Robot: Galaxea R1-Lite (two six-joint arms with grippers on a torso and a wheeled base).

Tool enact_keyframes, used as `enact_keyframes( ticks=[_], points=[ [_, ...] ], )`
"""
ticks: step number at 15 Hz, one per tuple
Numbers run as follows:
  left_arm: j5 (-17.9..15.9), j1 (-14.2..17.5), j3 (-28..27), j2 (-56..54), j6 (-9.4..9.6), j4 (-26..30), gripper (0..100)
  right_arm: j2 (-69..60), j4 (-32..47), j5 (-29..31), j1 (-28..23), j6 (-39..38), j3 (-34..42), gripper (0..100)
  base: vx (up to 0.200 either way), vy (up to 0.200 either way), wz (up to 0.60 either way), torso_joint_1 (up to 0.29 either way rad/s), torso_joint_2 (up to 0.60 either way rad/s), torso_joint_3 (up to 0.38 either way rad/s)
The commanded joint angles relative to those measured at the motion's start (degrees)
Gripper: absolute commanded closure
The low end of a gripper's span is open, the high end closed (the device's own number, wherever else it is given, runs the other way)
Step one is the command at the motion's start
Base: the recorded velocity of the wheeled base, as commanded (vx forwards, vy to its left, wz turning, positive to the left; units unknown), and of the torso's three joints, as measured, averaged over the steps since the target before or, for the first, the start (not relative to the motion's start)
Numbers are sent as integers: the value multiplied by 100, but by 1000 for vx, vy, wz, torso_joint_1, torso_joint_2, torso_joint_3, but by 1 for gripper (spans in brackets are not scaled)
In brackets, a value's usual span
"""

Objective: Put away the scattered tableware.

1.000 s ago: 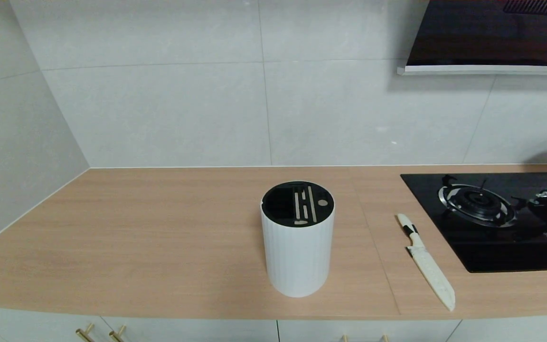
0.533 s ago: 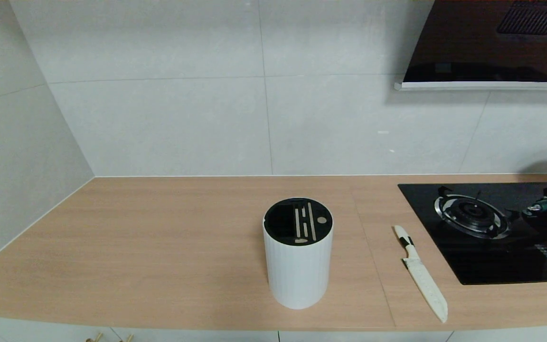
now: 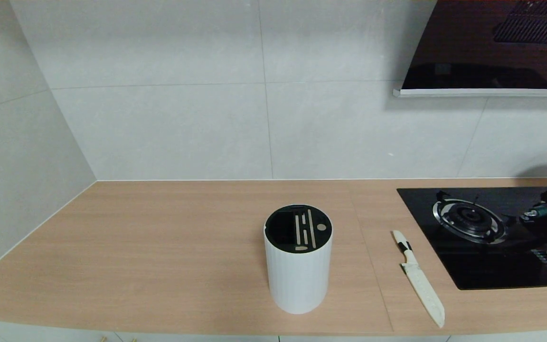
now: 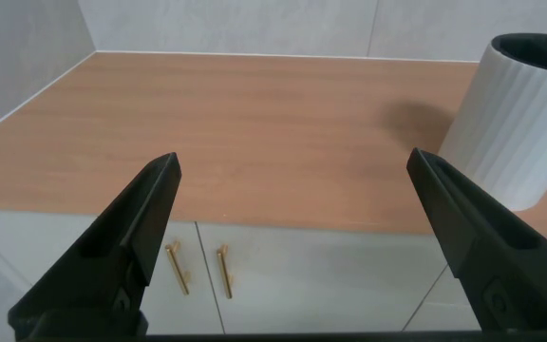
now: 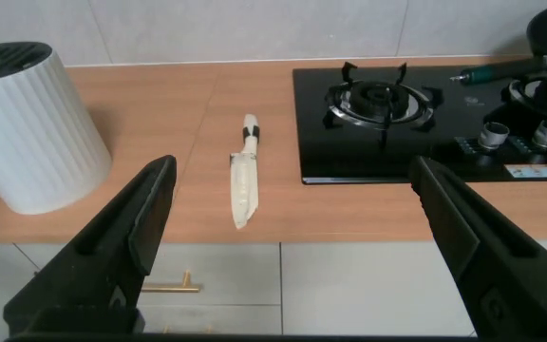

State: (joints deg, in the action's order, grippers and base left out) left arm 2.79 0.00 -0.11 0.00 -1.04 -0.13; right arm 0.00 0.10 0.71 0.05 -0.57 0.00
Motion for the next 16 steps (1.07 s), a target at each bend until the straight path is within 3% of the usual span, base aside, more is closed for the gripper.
enact_keyframes(
  ticks=[1,4,6,9,11,16],
  points=[
    [2,0,2,0,-2,-4,0,9,-1,0,4,128,0,0,0,0,0,0,0,0],
    [2,0,-7,0,-2,-4,0,9,-10,70,4,259,-9,0,0,0,0,0,0,0],
    [2,0,2,0,-2,-4,0,141,-45,184,21,180,-738,0,0,0,0,0,0,0],
    [2,0,2,0,-2,-4,0,1898,-1,-176,92,163,-1767,0,0,0,0,0,0,0],
    [2,0,2,0,-2,-4,0,3718,-159,-308,118,172,-2382,0,0,0,0,0,0,0],
    [2,0,2,0,-2,-4,0,6759,-1398,-185,848,154,-2874,0,0,0,0,0,0,0]
  ],
)
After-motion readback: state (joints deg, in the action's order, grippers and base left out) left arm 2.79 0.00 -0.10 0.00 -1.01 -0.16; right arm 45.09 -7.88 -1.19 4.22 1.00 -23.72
